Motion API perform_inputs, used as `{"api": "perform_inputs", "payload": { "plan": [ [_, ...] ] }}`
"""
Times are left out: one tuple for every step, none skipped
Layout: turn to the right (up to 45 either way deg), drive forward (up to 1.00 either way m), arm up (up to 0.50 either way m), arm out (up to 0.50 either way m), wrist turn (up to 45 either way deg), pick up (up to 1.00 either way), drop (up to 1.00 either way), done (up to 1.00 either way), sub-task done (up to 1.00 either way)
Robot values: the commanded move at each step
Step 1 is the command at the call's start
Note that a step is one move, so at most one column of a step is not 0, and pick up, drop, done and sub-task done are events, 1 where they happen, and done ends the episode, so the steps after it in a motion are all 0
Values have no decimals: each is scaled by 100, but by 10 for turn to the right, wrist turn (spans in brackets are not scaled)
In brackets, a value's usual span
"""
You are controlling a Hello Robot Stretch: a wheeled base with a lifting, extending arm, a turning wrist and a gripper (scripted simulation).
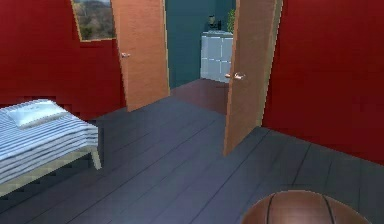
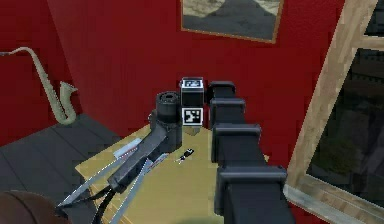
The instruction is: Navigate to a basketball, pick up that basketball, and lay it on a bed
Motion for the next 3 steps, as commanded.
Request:
{"api": "perform_inputs", "payload": {
  "plan": [
    [0,0,0,-18,0,0,0,0,0],
    [-450,0,0,0,0,0,0,0,0],
    [-90,0,0,0,0,0,0,0,0]
  ]
}}
